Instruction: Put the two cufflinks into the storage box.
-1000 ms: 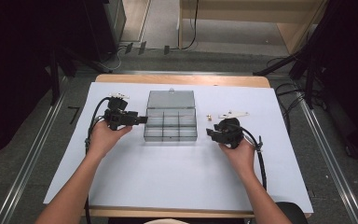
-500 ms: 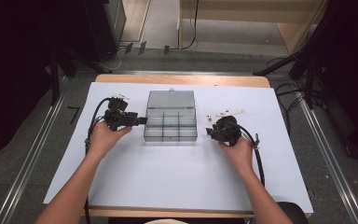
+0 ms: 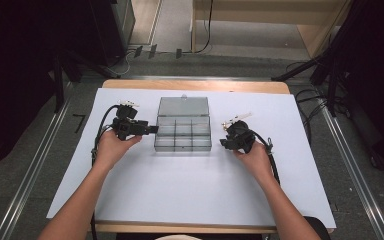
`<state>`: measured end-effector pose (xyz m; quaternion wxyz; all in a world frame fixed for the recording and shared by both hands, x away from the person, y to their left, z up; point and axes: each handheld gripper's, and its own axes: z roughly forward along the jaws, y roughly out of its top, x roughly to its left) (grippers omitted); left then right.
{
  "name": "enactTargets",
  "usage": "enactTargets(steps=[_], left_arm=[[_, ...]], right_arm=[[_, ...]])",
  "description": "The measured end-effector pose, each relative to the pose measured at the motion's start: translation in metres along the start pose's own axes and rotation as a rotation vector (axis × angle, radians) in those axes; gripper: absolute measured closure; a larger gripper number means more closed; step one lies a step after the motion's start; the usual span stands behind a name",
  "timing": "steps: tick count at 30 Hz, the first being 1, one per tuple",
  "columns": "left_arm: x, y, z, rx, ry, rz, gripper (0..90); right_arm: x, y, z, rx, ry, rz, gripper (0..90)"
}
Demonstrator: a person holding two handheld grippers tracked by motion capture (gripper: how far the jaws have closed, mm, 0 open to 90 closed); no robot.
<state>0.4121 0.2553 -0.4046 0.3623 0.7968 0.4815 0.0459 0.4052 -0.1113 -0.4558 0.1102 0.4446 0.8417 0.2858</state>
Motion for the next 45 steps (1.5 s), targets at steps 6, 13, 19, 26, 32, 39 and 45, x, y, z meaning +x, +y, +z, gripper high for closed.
enactTargets(steps=[6,13,19,26,32,39,45], left_arm=[[0.000,-0.001,0.000,0.005,0.004,0.002,41.8],[0.000,-0.001,0.001,0.010,0.004,0.004,41.8],[0.000,-0.001,0.001,0.006,0.002,0.003,41.8],[0.001,-0.001,0.000,0.005,-0.002,-0.001,41.8],[0.001,-0.001,0.000,0.002,-0.003,-0.002,41.8],[0.001,-0.001,0.000,0.004,-0.005,0.000,41.8],[0.001,-0.001,0.000,0.002,-0.003,-0.002,41.8]], right_arm=[[-0.001,0.005,0.005,0.033,0.009,-0.009,68.7],[-0.004,0.001,0.004,0.048,0.016,-0.003,72.8],[-0.004,-0.001,0.002,0.055,-0.002,-0.004,79.5],[-0.006,0.000,0.002,0.054,0.008,0.018,80.2],[-0.008,0.000,-0.001,0.053,0.007,0.032,80.6],[-0.009,0.000,-0.004,0.051,0.015,0.045,82.1],[-0.008,0.001,-0.003,0.054,0.015,0.037,82.2]])
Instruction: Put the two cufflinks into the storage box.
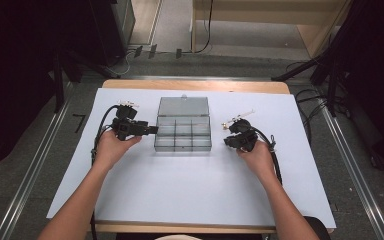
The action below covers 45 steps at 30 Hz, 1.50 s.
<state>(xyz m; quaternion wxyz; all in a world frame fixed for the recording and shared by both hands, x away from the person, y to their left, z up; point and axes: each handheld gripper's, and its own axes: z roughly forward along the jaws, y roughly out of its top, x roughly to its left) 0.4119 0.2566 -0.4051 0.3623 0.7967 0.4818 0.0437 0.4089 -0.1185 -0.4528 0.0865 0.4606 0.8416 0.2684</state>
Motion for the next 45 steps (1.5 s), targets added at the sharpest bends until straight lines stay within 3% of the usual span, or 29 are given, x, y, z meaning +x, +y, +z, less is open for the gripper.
enactTargets(steps=[12,29,45], left_arm=[[0.000,0.000,0.000,0.001,-0.002,0.002,41.8],[-0.002,-0.002,-0.004,0.006,-0.003,0.003,41.6],[0.001,-0.007,-0.008,0.003,0.002,-0.009,41.4]], right_arm=[[0.002,0.001,-0.005,-0.006,0.011,0.008,82.2],[0.012,0.016,-0.029,-0.058,0.060,0.010,82.1],[0.032,0.044,-0.040,-0.064,0.101,-0.048,82.1]])
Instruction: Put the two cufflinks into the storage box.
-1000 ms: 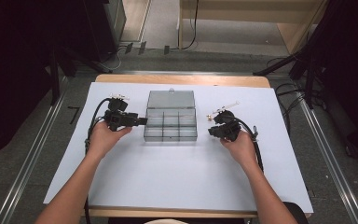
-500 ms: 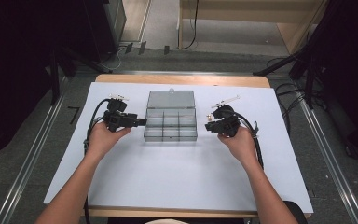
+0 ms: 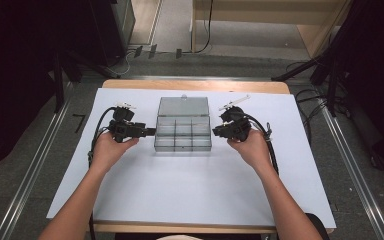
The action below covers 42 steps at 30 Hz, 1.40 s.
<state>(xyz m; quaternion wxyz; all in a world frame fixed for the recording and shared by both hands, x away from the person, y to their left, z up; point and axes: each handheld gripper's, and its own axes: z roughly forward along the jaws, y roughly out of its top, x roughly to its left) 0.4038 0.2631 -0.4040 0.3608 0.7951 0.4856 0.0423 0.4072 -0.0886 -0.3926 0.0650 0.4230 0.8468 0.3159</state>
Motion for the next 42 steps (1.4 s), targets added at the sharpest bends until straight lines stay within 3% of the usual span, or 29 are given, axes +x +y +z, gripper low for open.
enactTargets(steps=[19,42], left_arm=[[0.003,-0.004,-0.002,-0.002,0.007,-0.006,41.4],[0.003,-0.004,0.001,0.005,0.008,0.008,41.6]], right_arm=[[0.019,0.012,0.024,0.024,0.056,-0.038,82.0],[0.024,0.000,0.053,0.076,0.056,-0.053,81.6]])
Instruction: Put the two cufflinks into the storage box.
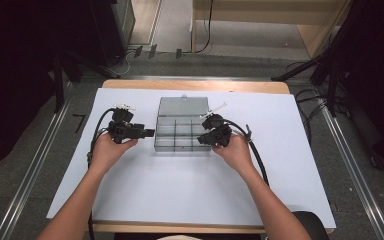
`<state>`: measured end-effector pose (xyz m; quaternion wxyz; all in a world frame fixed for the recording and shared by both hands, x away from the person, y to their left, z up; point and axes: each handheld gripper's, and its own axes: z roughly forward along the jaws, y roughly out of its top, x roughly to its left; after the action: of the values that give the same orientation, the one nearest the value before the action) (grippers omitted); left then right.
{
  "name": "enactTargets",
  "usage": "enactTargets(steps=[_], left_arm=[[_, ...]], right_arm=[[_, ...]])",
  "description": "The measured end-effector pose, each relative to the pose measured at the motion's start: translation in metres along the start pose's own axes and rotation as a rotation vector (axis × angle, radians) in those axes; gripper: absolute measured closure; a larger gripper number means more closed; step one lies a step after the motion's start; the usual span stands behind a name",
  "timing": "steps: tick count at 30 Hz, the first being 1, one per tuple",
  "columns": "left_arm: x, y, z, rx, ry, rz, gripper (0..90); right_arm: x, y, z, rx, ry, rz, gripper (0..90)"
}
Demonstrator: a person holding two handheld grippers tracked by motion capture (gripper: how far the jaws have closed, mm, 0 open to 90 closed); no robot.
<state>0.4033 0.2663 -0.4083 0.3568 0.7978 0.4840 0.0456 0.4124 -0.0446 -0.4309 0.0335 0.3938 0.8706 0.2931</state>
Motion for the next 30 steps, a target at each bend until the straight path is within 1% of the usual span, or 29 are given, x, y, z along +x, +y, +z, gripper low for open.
enactTargets(steps=[2,5,9,18,25,28,29,30], left_arm=[[0.000,0.000,0.000,0.003,0.002,0.002,41.6],[0.001,0.000,0.001,0.003,0.002,0.001,41.6],[0.001,0.000,0.001,0.004,0.003,0.004,41.6],[0.000,0.000,0.002,0.010,0.007,0.012,41.6],[0.000,0.000,0.002,0.010,0.006,0.011,41.6],[0.001,0.000,0.002,0.009,0.007,0.011,41.6],[0.001,0.000,0.002,0.008,0.008,0.012,41.5],[0.001,0.000,0.002,0.008,0.008,0.011,41.5]], right_arm=[[0.000,-0.001,0.001,0.005,0.005,0.005,81.5],[0.002,-0.002,0.005,0.019,0.007,-0.001,81.3],[0.003,-0.002,0.007,0.024,0.007,-0.010,81.2],[0.005,-0.002,0.010,0.036,0.011,-0.010,80.9],[0.005,-0.001,0.006,0.023,0.003,-0.013,78.6],[0.005,0.000,0.003,0.007,0.003,-0.017,77.9],[0.005,0.000,-0.002,-0.007,0.000,-0.025,76.7],[0.005,0.001,-0.004,-0.017,-0.001,-0.021,75.9]])
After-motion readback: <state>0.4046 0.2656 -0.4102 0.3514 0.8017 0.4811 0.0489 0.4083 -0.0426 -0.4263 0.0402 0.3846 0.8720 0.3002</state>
